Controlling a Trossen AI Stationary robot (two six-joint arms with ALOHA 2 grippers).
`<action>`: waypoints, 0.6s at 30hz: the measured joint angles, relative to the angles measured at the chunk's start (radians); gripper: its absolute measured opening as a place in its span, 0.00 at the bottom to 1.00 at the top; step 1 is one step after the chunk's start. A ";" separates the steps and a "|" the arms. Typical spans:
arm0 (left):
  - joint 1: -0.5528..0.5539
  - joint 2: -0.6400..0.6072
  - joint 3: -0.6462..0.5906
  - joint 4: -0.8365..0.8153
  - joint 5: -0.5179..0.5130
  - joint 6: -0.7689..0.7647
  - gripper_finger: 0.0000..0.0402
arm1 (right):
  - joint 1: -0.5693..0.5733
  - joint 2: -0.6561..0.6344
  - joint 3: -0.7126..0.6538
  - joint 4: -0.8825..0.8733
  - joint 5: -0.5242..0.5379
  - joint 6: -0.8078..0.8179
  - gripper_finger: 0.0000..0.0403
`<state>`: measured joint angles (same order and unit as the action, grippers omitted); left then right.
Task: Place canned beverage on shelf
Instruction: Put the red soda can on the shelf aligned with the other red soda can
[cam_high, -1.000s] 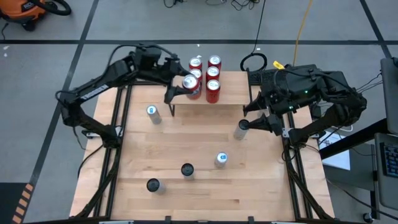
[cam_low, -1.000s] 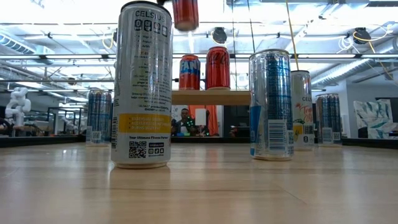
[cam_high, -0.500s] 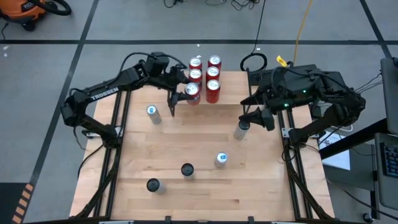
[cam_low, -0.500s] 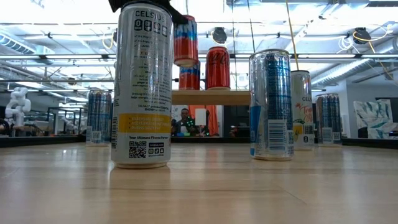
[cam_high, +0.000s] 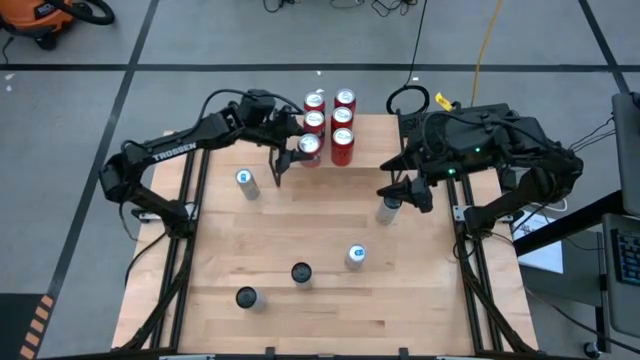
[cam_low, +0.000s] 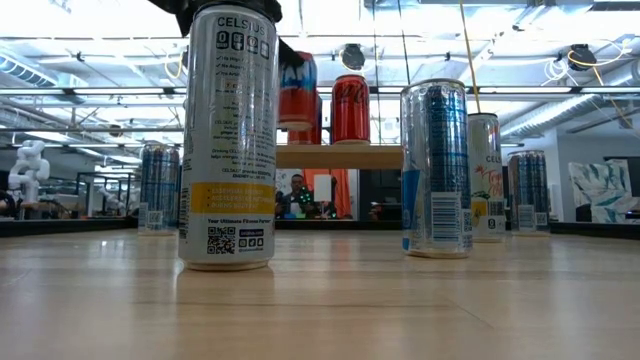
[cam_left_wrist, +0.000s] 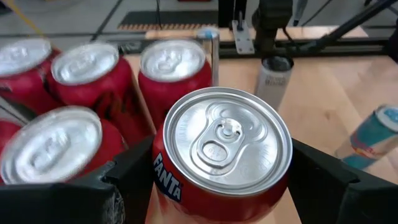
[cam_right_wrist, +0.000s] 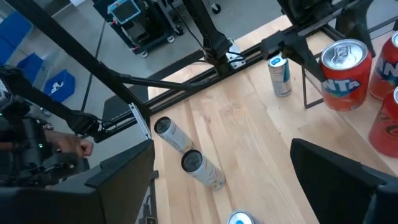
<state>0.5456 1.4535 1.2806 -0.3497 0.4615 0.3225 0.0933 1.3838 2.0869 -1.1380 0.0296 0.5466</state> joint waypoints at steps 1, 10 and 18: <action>0.002 0.005 -0.002 0.002 -0.003 0.000 0.71 | 0.000 0.001 0.000 0.001 0.000 -0.002 0.87; 0.003 0.013 -0.041 0.052 -0.054 -0.029 0.71 | 0.000 0.001 0.000 0.001 0.000 -0.009 0.87; 0.003 0.016 -0.041 0.057 -0.059 -0.025 0.71 | 0.000 0.001 0.000 0.006 0.000 -0.010 0.87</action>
<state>0.5487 1.4695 1.2400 -0.2930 0.4026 0.2971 0.0935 1.3846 2.0869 -1.1324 0.0292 0.5369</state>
